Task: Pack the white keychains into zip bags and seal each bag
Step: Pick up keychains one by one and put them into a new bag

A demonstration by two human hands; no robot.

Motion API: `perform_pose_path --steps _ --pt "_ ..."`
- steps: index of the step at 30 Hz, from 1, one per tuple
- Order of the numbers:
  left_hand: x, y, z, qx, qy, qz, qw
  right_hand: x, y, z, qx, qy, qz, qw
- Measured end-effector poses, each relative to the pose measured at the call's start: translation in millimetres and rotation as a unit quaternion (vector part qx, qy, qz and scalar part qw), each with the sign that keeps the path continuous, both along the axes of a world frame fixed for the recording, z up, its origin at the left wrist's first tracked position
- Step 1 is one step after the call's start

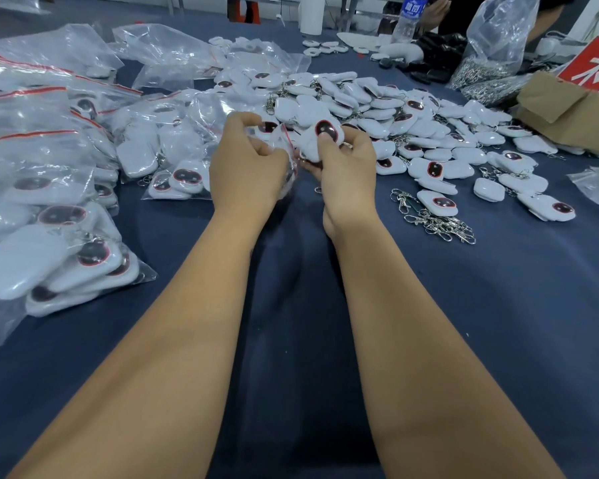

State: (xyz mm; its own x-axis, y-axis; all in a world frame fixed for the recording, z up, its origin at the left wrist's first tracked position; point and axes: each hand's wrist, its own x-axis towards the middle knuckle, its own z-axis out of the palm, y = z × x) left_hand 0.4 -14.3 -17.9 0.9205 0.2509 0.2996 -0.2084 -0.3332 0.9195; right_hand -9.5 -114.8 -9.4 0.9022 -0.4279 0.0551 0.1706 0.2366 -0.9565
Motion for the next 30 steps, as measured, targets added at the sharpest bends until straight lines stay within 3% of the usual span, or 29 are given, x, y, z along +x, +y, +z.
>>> perform_pose_path --steps 4,7,9,12,17,25,30 --pt "1.6 1.8 2.1 0.054 0.034 0.009 0.998 0.2 -0.1 4.9 0.141 -0.049 0.039 0.988" --pt "0.0 0.9 3.0 0.043 0.033 -0.015 0.998 0.1 2.7 6.5 0.170 -0.055 0.074 0.981" --pt "0.0 0.6 3.5 0.018 0.028 -0.019 0.999 -2.3 7.1 5.4 0.118 -0.041 0.082 0.989" --pt "-0.8 0.7 5.4 -0.024 0.010 -0.008 1.000 -4.9 11.3 1.0 -0.063 -0.014 0.057 0.996" --pt "-2.3 0.0 9.0 -0.047 -0.027 0.013 0.998 -1.2 10.3 -5.5 -0.351 0.017 0.035 0.936" --pt "-5.3 -3.4 11.4 -0.065 -0.072 0.007 0.995 -3.9 11.5 -6.6 -0.346 0.049 0.026 0.937" --pt "-5.9 -4.8 9.2 -0.041 -0.047 -0.006 0.998 -5.6 11.1 -4.3 -0.407 0.045 0.102 0.907"
